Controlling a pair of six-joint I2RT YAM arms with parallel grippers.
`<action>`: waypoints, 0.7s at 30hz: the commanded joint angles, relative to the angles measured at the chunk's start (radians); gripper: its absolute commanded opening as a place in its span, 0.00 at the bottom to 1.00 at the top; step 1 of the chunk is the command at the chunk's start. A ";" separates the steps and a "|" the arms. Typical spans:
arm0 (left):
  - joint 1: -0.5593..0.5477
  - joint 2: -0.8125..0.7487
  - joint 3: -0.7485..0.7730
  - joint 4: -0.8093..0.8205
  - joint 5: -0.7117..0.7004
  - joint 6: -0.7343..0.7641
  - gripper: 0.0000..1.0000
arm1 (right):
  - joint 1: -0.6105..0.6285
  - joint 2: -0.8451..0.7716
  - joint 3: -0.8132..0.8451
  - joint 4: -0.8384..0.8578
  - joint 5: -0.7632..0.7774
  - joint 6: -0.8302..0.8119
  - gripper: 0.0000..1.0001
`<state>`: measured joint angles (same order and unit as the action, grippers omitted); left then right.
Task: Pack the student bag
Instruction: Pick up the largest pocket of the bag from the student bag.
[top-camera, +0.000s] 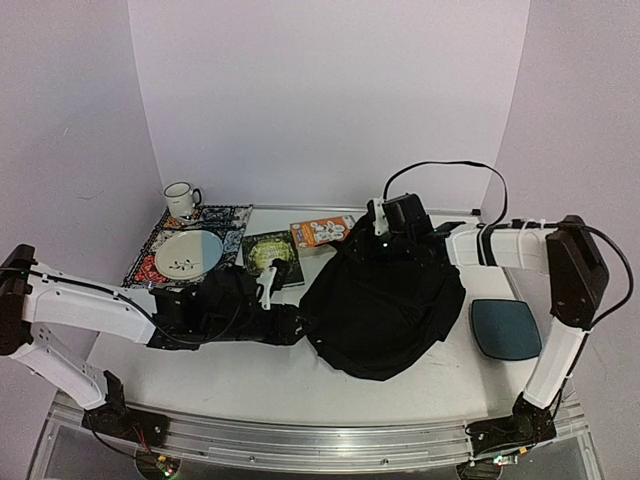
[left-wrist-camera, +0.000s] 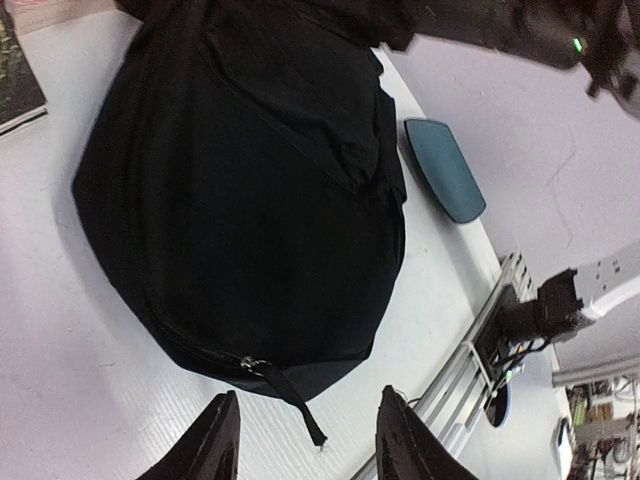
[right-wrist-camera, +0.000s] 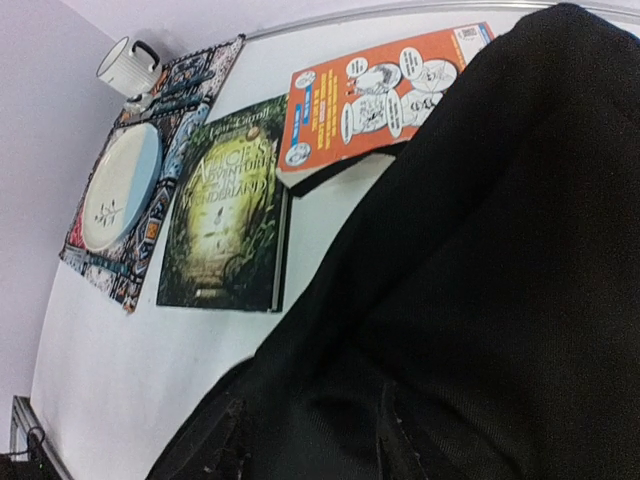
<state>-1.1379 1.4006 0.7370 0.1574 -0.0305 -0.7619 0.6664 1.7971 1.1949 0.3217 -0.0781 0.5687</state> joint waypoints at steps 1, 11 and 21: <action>0.071 -0.052 -0.046 -0.013 -0.008 -0.052 0.50 | 0.052 -0.155 -0.054 -0.118 0.007 -0.050 0.47; 0.161 0.057 0.007 0.002 0.138 -0.112 0.53 | 0.261 -0.248 -0.105 -0.283 0.010 0.018 0.62; 0.160 0.199 0.059 0.044 0.205 -0.161 0.49 | 0.430 -0.177 -0.084 -0.442 0.051 0.122 0.62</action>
<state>-0.9783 1.5652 0.7442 0.1590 0.1235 -0.8971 1.0586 1.5780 1.0966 -0.0123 -0.0614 0.6401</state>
